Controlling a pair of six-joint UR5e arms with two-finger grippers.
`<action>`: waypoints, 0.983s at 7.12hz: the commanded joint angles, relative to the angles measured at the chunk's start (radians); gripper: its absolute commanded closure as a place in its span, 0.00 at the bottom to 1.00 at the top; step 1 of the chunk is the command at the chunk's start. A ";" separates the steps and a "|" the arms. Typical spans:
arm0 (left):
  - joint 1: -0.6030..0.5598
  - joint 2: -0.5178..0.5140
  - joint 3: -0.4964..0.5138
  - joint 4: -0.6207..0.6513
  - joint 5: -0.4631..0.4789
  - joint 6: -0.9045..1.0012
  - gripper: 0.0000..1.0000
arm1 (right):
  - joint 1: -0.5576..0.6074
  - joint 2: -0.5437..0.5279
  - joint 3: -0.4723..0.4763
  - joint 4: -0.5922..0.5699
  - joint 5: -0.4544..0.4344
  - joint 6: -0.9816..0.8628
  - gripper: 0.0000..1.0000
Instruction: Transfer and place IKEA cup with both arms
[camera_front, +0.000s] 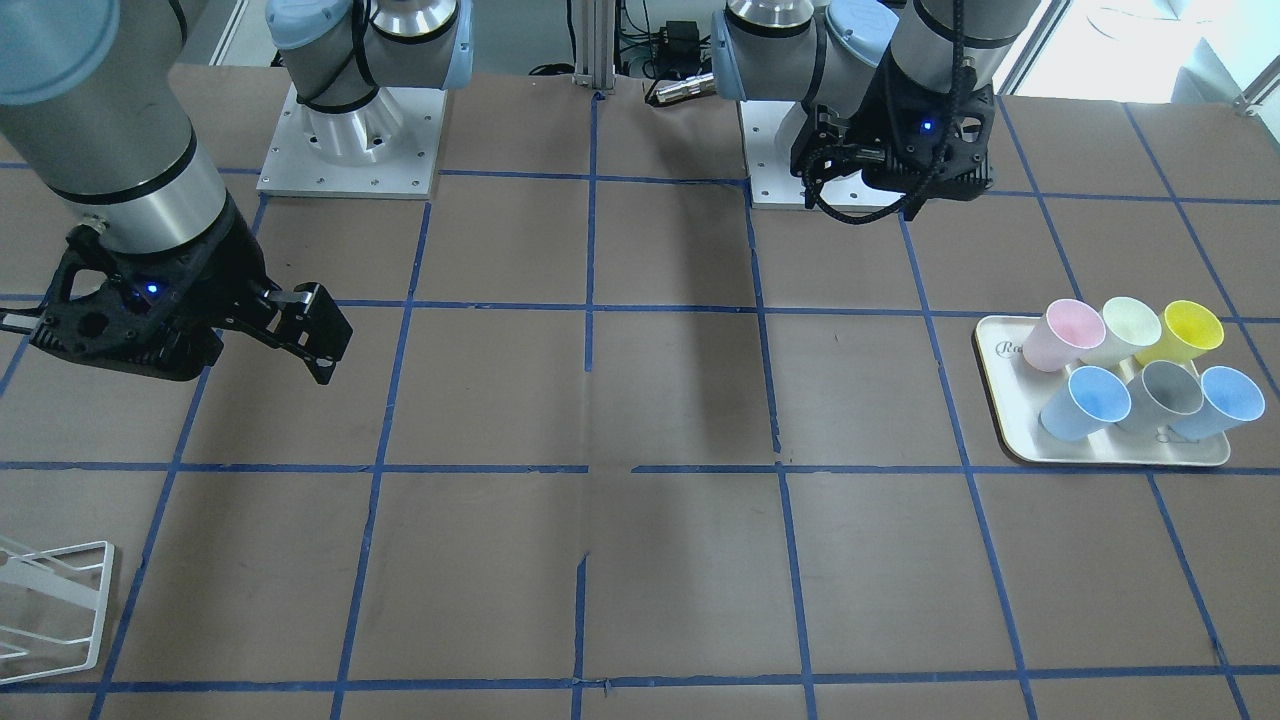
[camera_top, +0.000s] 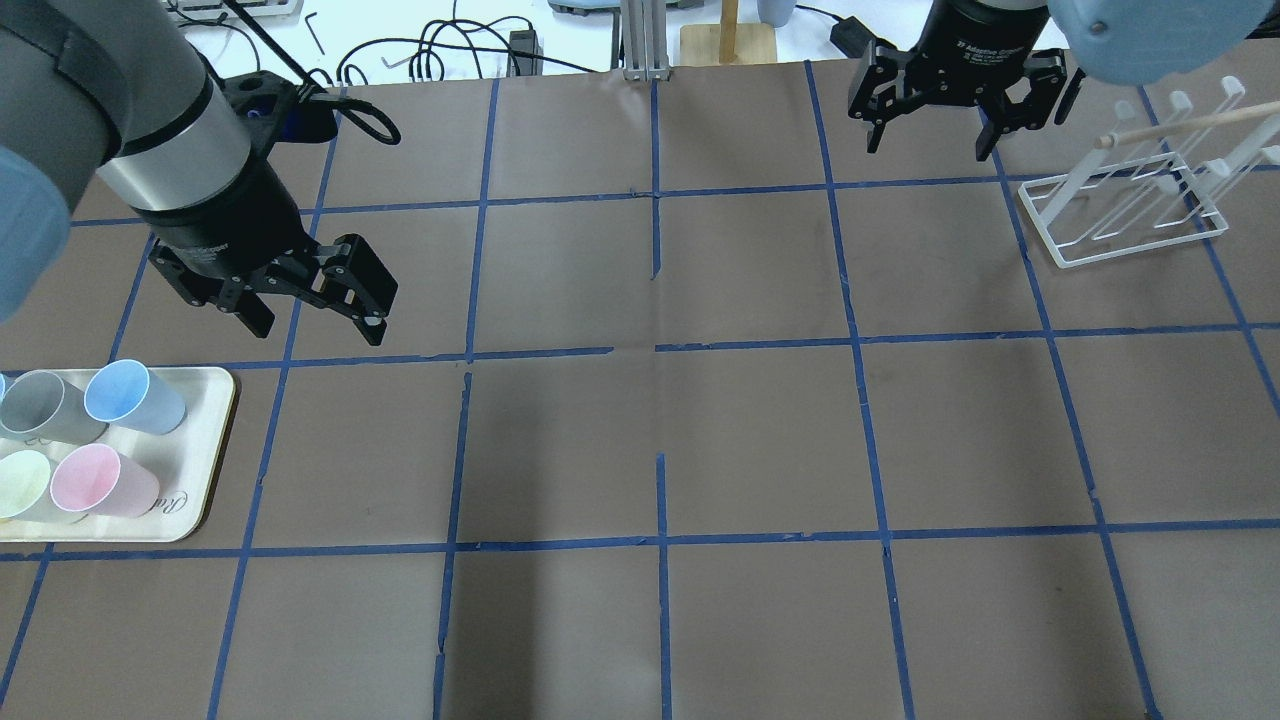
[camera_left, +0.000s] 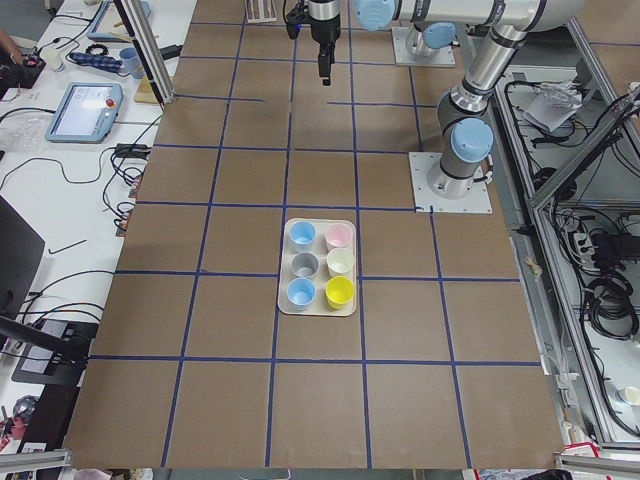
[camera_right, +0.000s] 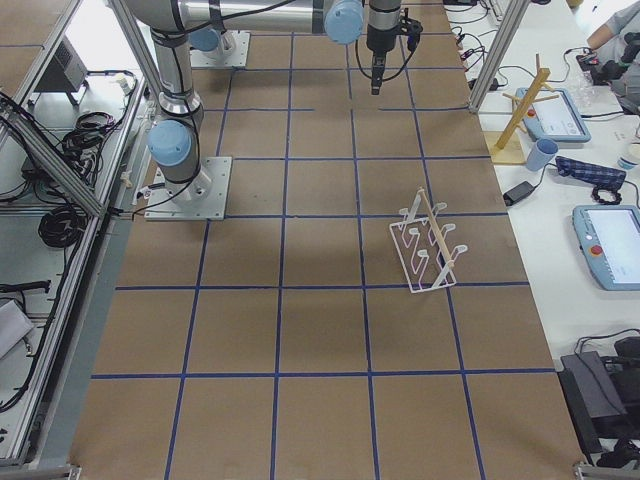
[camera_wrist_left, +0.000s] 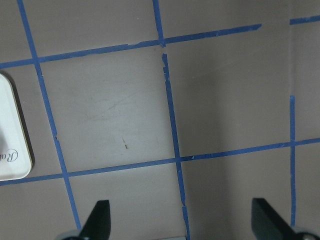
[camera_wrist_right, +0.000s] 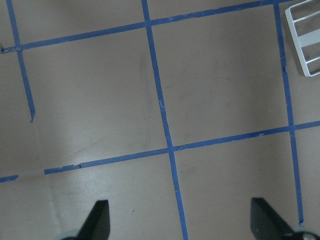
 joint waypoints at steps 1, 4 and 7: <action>0.000 -0.002 0.001 0.000 -0.003 -0.007 0.00 | 0.002 0.000 0.001 0.000 0.000 0.000 0.00; 0.000 0.000 0.012 -0.004 0.001 -0.006 0.00 | 0.002 -0.002 0.001 0.000 0.000 0.000 0.00; 0.000 0.003 0.021 -0.002 -0.016 -0.007 0.00 | 0.002 -0.003 0.001 0.006 0.005 -0.023 0.00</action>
